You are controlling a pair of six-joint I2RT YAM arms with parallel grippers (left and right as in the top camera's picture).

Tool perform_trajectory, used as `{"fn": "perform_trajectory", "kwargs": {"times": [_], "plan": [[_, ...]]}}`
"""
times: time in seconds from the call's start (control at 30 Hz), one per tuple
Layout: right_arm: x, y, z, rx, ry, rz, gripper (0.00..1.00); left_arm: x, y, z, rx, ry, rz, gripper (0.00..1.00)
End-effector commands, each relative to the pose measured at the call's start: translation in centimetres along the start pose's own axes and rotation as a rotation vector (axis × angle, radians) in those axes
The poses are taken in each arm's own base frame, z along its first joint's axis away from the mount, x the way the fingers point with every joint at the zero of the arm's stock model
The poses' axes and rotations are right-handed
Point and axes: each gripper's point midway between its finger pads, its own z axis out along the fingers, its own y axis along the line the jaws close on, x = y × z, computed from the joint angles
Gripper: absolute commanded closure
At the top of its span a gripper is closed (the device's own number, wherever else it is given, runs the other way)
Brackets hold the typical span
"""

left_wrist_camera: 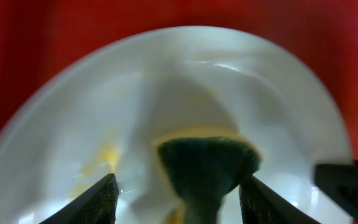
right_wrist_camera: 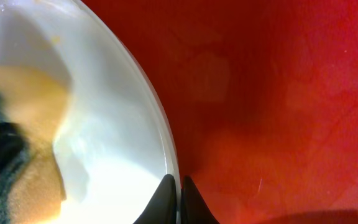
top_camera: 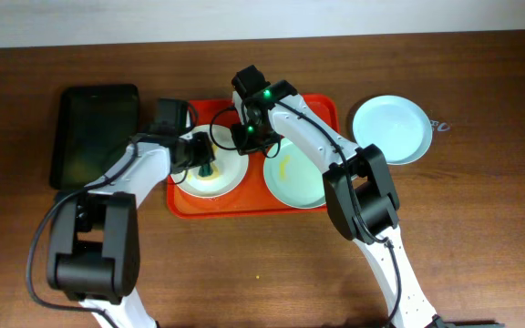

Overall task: Clean dirty plates on tray and stack at the side
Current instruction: 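Bring the sponge onto the white plate with the left gripper and scrub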

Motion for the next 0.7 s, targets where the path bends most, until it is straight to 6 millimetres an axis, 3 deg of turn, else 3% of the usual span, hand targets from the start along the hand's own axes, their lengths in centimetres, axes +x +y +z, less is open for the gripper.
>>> {"fn": "perform_trajectory", "kwargs": {"times": [0.0,0.07,0.13,0.2,0.27,0.3,0.43,0.53,0.6,0.67], "plan": [[0.9,-1.4,1.6,0.03,0.038,0.014,0.95,-1.9,0.5,-3.5,-0.006,-0.087,-0.018,0.57],[0.9,-1.4,1.6,0.03,0.038,0.013,0.96,-1.2,-0.7,-3.4,0.044,-0.055,-0.009,0.72],[0.9,-1.4,1.6,0.03,0.038,0.013,0.95,0.6,-1.6,-3.0,0.063,0.008,0.007,0.69],[0.9,-1.4,1.6,0.03,0.037,0.013,0.96,1.5,-2.6,-2.6,0.069,0.028,0.034,0.58],[0.9,-1.4,1.6,0.03,0.038,0.013,0.95,2.4,-3.2,-1.9,0.052,0.045,0.061,0.6],[0.9,-1.4,1.6,0.03,0.038,0.013,0.95,2.4,-2.4,-1.4,-0.005,0.036,0.066,0.66],[0.9,-1.4,1.6,0.03,0.037,0.013,0.95,2.3,-0.1,-0.2,-0.119,0.025,0.066,0.67],[0.8,-1.4,1.6,0.03,0.036,0.012,0.96,2.1,0.1,-0.2,-0.136,0.012,0.066,0.7],[0.8,-1.4,1.6,0.03,0.036,0.012,0.95,1.9,0.4,-0.3,-0.155,0.003,0.067,0.82],[0.8,-1.4,1.6,0.029,0.035,0.012,0.96,1.7,0.4,-0.3,-0.153,-0.006,0.067,0.87]]}}
